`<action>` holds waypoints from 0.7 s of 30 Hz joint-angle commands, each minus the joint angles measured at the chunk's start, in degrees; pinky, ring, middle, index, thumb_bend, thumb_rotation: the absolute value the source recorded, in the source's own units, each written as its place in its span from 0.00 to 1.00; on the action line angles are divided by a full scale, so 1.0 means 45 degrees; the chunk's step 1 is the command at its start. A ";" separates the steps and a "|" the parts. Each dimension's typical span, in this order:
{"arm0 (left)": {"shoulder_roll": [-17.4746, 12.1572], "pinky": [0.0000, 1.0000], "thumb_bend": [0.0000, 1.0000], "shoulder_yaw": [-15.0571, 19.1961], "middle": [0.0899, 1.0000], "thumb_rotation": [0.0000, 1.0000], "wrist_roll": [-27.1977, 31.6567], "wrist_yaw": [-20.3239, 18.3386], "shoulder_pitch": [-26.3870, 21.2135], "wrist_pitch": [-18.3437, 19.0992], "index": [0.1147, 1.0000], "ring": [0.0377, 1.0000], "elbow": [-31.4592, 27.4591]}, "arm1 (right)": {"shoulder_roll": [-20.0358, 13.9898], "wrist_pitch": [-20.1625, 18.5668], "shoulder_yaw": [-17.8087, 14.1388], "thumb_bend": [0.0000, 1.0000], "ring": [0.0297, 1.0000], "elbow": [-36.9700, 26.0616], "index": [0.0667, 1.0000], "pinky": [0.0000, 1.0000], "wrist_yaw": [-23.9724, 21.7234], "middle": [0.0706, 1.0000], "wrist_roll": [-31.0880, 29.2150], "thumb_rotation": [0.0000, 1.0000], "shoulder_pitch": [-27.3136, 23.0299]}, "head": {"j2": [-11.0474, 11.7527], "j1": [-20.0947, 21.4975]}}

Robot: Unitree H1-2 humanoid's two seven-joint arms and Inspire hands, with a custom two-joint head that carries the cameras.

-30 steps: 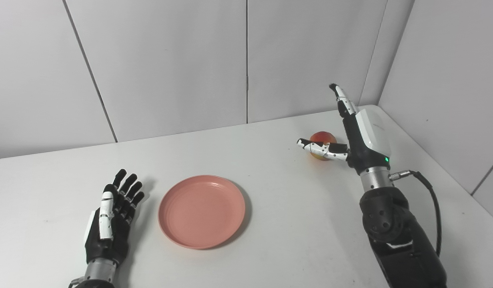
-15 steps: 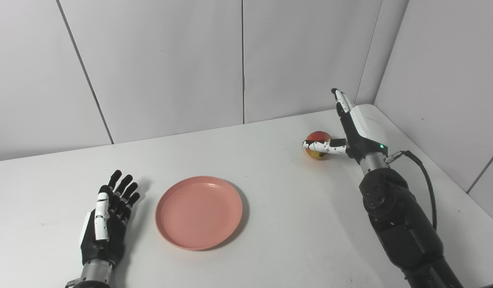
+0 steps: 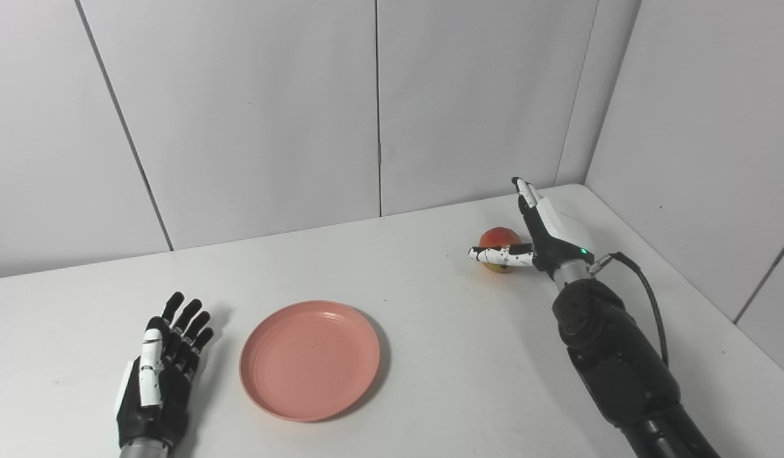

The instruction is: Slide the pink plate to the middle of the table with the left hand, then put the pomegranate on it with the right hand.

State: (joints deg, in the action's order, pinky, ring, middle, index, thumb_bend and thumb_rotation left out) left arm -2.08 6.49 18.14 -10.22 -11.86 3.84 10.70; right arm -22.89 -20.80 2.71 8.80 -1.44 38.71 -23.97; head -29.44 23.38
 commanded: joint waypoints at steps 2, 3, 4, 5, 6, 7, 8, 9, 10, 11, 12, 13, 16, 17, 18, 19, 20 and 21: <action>-0.0115 0.93 0.34 -0.0023 0.91 1.00 -0.0087 0.0079 0.0224 0.0419 0.91 0.92 0.0455 | -0.0223 0.0111 0.0042 1.00 0.96 -0.0002 0.99 0.82 0.0267 1.00 -0.0056 0.54 -0.0775 | -0.0047 -0.0024; -0.0121 0.93 0.34 -0.0024 0.91 1.00 -0.0092 0.0082 0.0232 0.0426 0.91 0.92 0.0441 | -0.0212 0.0117 0.0075 1.00 0.96 0.0073 0.99 0.82 0.0258 1.00 -0.0096 0.54 -0.0808 | -0.0067 -0.0025; -0.0125 0.93 0.34 -0.0024 0.91 1.00 -0.0095 0.0082 0.0237 0.0429 0.91 0.92 0.0434 | -0.0208 0.0119 0.0101 1.00 0.96 0.0121 0.99 0.82 0.0252 1.00 -0.0127 0.53 -0.0831 | -0.0067 -0.0025; -0.0133 0.93 0.34 -0.0024 0.91 1.00 -0.0089 0.0070 0.0244 0.0435 0.91 0.92 0.0425 | -0.0202 0.0171 0.0124 1.00 0.96 0.0270 0.99 0.82 0.0293 1.00 -0.0167 0.53 -0.0878 | -0.0099 -0.0020; -0.0137 0.93 0.34 -0.0023 0.91 1.00 -0.0079 0.0055 0.0249 0.0426 0.91 0.92 0.0423 | -0.0196 0.0180 0.0166 1.00 0.96 0.0429 0.99 0.82 0.0322 1.00 -0.0175 0.54 -0.0941 | -0.0099 -0.0020; -0.0141 0.93 0.34 -0.0026 0.91 1.00 -0.0075 0.0049 0.0254 0.0432 0.91 0.92 0.0408 | -0.0191 0.0184 0.0216 1.00 0.96 0.0582 0.99 0.83 0.0363 0.99 -0.0158 0.54 -0.1005 | -0.0124 -0.0020; -0.0152 0.93 0.34 -0.0036 0.91 1.00 -0.0076 0.0044 0.0260 0.0454 0.91 0.92 0.0387 | -0.0179 0.0216 0.0262 1.00 0.95 0.0764 0.99 0.82 0.0389 0.99 -0.0177 0.55 -0.1089 | -0.0163 -0.0022; -0.0159 0.93 0.34 -0.0043 0.91 1.00 -0.0079 0.0043 0.0267 0.0474 0.91 0.92 0.0365 | -0.0173 0.0230 0.0292 1.00 0.95 0.0861 0.99 0.82 0.0397 0.99 -0.0190 0.55 -0.1138 | -0.0179 -0.0024; -0.0165 0.93 0.34 -0.0047 0.92 1.00 -0.0081 0.0044 0.0271 0.0488 0.91 0.92 0.0351 | -0.0173 0.0243 0.0312 1.00 0.95 0.0916 0.99 0.82 0.0408 0.98 -0.0210 0.55 -0.1166 | -0.0179 -0.0024; -0.0165 0.93 0.35 -0.0049 0.92 1.00 -0.0084 0.0061 0.0275 0.0518 0.91 0.92 0.0329 | -0.0160 0.0242 0.0334 1.00 0.94 0.1007 0.98 0.82 0.0419 0.98 -0.0233 0.55 -0.1215 | -0.0208 -0.0022; -0.0165 0.93 0.35 -0.0051 0.91 1.00 -0.0085 0.0075 0.0278 0.0537 0.91 0.92 0.0315 | -0.0154 0.0236 0.0352 1.00 0.94 0.1062 0.98 0.82 0.0431 0.97 -0.0247 0.55 -0.1246 | -0.0208 -0.0022; -0.0178 0.93 0.35 -0.0054 0.92 1.00 -0.0065 0.0040 0.0278 0.0506 0.91 0.92 0.0333 | -0.0124 0.0176 0.0365 1.00 0.94 0.1091 0.98 0.82 0.0400 0.97 -0.0279 0.54 -0.1286 | -0.0229 -0.0021; -0.0190 0.94 0.35 -0.0041 0.92 1.00 -0.0022 -0.0003 0.0269 0.0454 0.91 0.92 0.0366 | -0.0067 0.0025 0.0433 1.00 0.94 0.1234 0.97 0.82 0.0387 0.97 -0.0316 0.54 -0.1401 | -0.0288 -0.0024; -0.0189 0.94 0.34 -0.0034 0.92 1.00 -0.0011 -0.0002 0.0266 0.0462 0.92 0.92 0.0365 | -0.0052 -0.0023 0.0454 1.00 0.93 0.1298 0.97 0.82 0.0398 0.96 -0.0318 0.53 -0.1438 | -0.0288 -0.0024; -0.0196 0.94 0.34 -0.0038 0.92 1.00 -0.0026 0.0009 0.0272 0.0478 0.92 0.92 0.0340 | -0.0046 -0.0079 0.0479 1.00 0.93 0.1343 0.97 0.82 0.0390 0.96 -0.0308 0.53 -0.1471 | -0.0324 -0.0016; -0.0199 0.94 0.35 -0.0045 0.92 1.00 -0.0049 0.0027 0.0281 0.0503 0.91 0.92 0.0304 | -0.0045 -0.0121 0.0502 1.00 0.93 0.1393 0.97 0.82 0.0387 0.96 -0.0298 0.53 -0.1500 | -0.0324 -0.0016; -0.0198 0.93 0.35 -0.0045 0.92 1.00 -0.0054 0.0043 0.0284 0.0541 0.91 0.92 0.0267 | -0.0039 -0.0154 0.0518 1.00 0.93 0.1448 0.97 0.81 0.0393 0.96 -0.0297 0.53 -0.1531 | -0.0354 -0.0015; -0.0190 0.93 0.35 -0.0034 0.92 1.00 -0.0038 0.0057 0.0279 0.0571 0.91 0.92 0.0254 | -0.0024 -0.0267 0.0523 1.00 0.92 0.1491 0.96 0.81 0.0354 0.96 -0.0302 0.53 -0.1571 | -0.0354 -0.0015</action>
State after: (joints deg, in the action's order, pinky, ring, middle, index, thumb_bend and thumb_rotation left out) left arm -2.43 6.38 18.14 -10.40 -11.86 3.84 10.56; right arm -22.22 -21.05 5.38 16.06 -1.24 37.11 -27.30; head -31.03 23.38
